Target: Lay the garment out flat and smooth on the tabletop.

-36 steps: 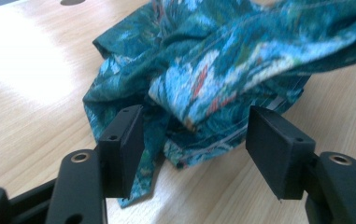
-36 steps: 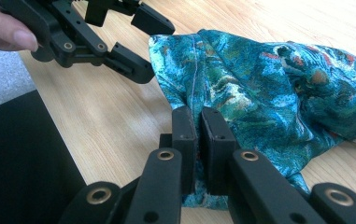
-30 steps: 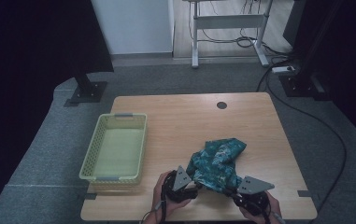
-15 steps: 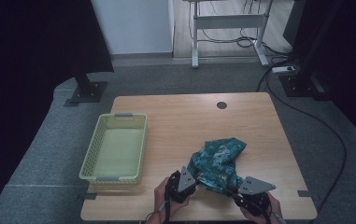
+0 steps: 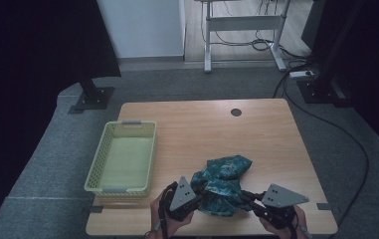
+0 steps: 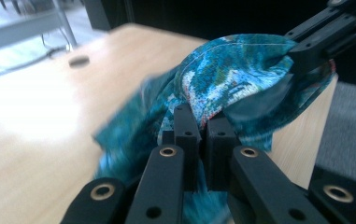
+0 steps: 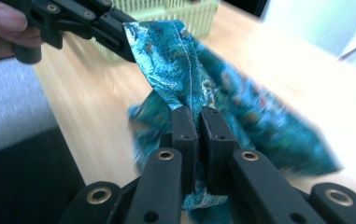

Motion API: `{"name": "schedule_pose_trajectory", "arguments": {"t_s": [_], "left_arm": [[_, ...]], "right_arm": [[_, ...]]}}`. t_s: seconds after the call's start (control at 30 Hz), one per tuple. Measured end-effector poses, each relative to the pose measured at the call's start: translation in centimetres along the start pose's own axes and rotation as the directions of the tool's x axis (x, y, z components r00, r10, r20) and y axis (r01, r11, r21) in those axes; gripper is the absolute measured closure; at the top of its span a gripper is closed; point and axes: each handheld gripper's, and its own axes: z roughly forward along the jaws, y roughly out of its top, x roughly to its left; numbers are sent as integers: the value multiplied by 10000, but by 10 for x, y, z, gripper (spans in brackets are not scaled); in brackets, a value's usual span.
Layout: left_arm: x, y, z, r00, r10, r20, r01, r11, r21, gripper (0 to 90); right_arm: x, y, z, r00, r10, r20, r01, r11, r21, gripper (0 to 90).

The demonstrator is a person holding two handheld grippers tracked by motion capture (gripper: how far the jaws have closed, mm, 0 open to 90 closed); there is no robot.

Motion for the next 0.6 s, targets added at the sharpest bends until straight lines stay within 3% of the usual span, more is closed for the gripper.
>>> {"name": "schedule_pose_trajectory", "arguments": {"t_s": [0.03, 0.07, 0.2, 0.27, 0.4, 0.6], "left_arm": [[0, 7, -4, 10000, 7, 28, -7, 9999, -143, 858], [0, 13, -8, 10000, 15, 37, -14, 9995, -311, 858], [-2, 35, -20, 9999, 155, 26, -152, 9963, -841, 855], [-2, 35, -19, 9999, 139, 13, -137, 9967, -804, 854], [1, 18, -5, 9999, -152, 43, 153, 9994, -306, 852], [7, -4, 13, 9974, -678, 248, 673, 9975, 203, 849]], "right_arm": [[0, 0, 0, 10000, 0, 0, 0, 10000, 0, 841], [-2, 13, -8, 9999, -68, 156, 74, 9993, -370, 842], [-6, 31, -21, 9991, 10, 431, 35, 9945, -1049, 842], [-8, 33, -21, 9984, 142, 542, -80, 9936, -1126, 842], [-12, 21, -7, 9970, 468, 610, -420, 9961, -777, 842], [-19, 0, 15, 9937, 1001, 512, -988, 9947, -272, 842]]}}
